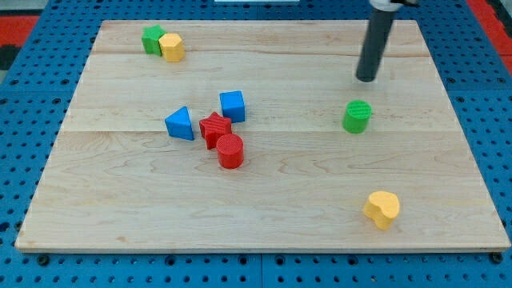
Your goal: Drag the green circle into the yellow hexagon
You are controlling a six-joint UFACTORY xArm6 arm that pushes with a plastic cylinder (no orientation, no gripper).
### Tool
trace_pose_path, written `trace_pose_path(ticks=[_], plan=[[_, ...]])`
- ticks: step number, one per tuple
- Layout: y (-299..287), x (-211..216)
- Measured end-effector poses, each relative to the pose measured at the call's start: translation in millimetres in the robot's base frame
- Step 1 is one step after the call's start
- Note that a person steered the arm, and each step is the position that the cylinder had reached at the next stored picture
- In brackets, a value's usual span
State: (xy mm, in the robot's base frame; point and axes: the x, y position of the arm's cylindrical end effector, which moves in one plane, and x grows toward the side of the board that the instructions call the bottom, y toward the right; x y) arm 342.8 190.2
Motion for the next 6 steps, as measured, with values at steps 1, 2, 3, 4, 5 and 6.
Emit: trace_pose_path(ticks=[1,2,3,4,5,6], plan=[[18,52],[-11,94],[-59,88],[-89,24],[-136,-21],[-189,-53]])
